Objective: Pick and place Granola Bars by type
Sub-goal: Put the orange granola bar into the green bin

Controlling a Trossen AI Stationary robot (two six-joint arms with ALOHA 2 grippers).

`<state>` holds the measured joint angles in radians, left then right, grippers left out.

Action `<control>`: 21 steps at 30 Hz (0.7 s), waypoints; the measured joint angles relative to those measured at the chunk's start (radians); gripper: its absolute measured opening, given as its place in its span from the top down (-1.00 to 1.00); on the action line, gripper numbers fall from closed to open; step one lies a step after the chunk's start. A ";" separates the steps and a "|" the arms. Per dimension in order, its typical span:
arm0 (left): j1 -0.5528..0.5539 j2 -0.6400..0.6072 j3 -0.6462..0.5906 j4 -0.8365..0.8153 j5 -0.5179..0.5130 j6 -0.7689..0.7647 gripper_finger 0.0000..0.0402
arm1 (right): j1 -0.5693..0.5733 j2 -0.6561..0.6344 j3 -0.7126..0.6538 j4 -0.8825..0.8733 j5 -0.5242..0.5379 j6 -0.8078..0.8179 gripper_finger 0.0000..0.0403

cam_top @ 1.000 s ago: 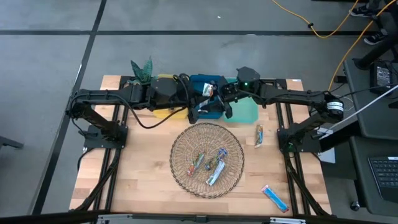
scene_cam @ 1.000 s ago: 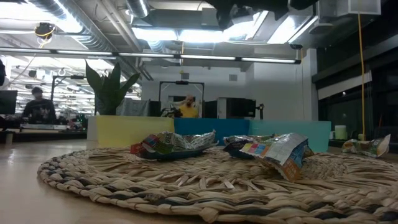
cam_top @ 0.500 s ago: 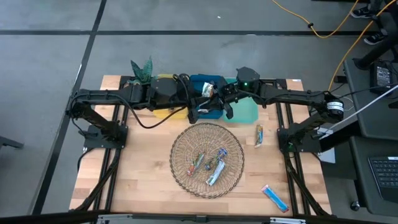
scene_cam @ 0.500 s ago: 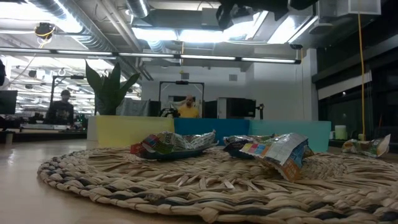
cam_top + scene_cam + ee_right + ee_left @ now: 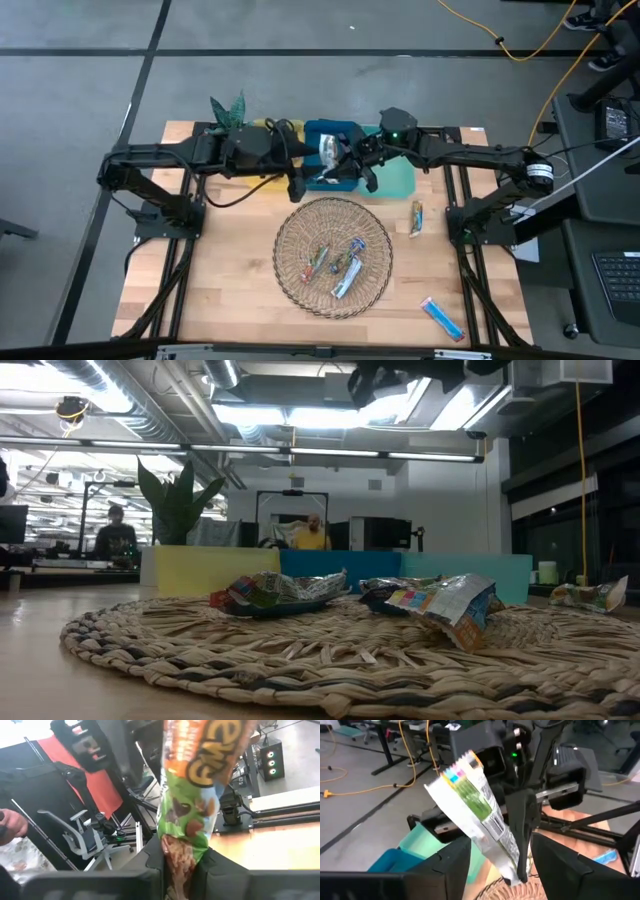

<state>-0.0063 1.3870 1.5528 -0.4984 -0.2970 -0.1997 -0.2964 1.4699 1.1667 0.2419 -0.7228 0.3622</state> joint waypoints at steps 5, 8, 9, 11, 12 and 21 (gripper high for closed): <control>-0.021 -0.005 0.000 -0.004 -0.037 0.000 0.00 | -0.024 -0.038 0.000 -0.047 -0.006 -0.048 0.75; -0.031 -0.004 0.000 -0.005 -0.042 -0.002 0.03 | -0.054 -0.078 0.000 -0.102 -0.006 -0.090 0.81; -0.033 0.000 0.000 -0.006 -0.042 -0.009 0.03 | -0.066 -0.095 0.000 -0.126 -0.005 -0.107 0.83; -0.035 0.005 0.000 -0.017 -0.042 -0.021 0.03 | -0.091 -0.127 0.000 -0.180 -0.005 -0.133 0.83; -0.038 0.006 0.000 -0.023 -0.042 -0.023 0.02 | -0.103 -0.143 0.000 -0.213 0.000 -0.142 0.82; -0.047 0.022 0.000 -0.037 -0.050 -0.045 0.04 | -0.212 -0.340 0.000 -0.584 0.229 -0.300 0.74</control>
<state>-0.0536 1.4094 1.5530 -0.5357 -0.3473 -0.2443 -0.5087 1.1300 1.1667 -0.3419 -0.4943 0.0626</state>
